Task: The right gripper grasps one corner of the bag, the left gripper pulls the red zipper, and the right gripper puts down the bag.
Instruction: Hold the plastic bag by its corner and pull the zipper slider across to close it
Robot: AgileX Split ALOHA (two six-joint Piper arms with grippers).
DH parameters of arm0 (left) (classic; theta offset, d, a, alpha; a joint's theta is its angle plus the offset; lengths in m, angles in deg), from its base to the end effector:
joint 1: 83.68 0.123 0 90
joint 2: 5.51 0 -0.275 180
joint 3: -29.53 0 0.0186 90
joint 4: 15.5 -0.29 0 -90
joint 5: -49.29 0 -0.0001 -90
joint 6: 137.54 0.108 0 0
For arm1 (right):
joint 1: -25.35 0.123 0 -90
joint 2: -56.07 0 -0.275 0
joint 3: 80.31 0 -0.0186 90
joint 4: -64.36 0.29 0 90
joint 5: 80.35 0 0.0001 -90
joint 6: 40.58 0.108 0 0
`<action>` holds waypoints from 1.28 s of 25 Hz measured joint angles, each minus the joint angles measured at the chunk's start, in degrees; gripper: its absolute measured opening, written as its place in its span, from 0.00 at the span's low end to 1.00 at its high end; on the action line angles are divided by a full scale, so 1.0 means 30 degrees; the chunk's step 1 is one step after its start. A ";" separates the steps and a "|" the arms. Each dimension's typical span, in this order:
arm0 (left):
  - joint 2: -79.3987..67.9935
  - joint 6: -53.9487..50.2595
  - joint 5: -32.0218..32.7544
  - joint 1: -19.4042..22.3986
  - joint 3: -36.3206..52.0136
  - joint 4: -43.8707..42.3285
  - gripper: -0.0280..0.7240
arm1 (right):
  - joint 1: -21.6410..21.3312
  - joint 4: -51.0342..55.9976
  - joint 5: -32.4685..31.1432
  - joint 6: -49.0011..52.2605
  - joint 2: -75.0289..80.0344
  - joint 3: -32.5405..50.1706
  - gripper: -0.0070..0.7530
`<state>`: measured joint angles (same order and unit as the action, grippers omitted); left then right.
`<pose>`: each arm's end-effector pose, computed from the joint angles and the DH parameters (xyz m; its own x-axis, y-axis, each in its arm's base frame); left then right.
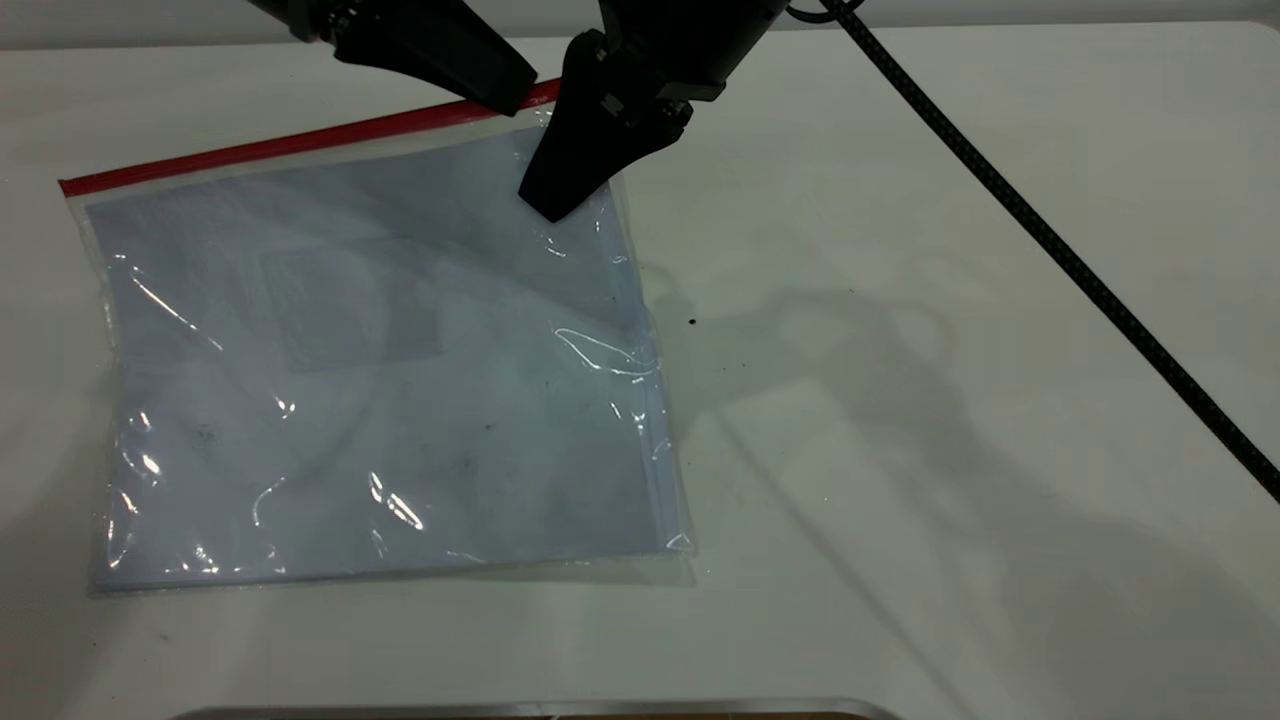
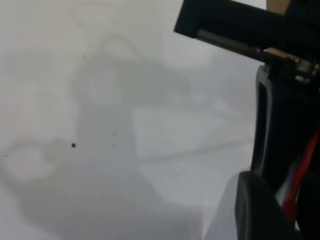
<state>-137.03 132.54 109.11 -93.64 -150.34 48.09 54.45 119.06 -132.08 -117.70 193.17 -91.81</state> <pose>0.4034 -0.1558 0.0830 -0.5081 0.5415 -0.6698 0.8611 0.3053 -0.4065 0.3804 0.2910 0.0777 -0.3504 -0.7108 -0.6099 -0.9310 0.1932 0.3098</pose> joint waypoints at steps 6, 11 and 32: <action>-0.0017 0.0000 0.0000 -0.0153 0.0000 0.0000 0.36 | 0.0000 0.0000 -0.0038 0.0000 0.0000 0.0000 0.05; -0.0017 0.0000 -0.0022 -0.0153 0.0000 -0.0218 0.25 | 0.0000 0.0000 -0.0117 0.0000 0.0000 0.0000 0.05; 0.0001 0.0023 -0.2758 -0.0013 -0.0058 -0.0309 0.13 | -0.3967 0.2231 -0.2368 -0.1247 -0.0619 0.0059 0.05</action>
<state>-137.03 132.61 100.83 -93.68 -150.51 47.16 42.55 125.76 -139.18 -121.44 191.31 -91.63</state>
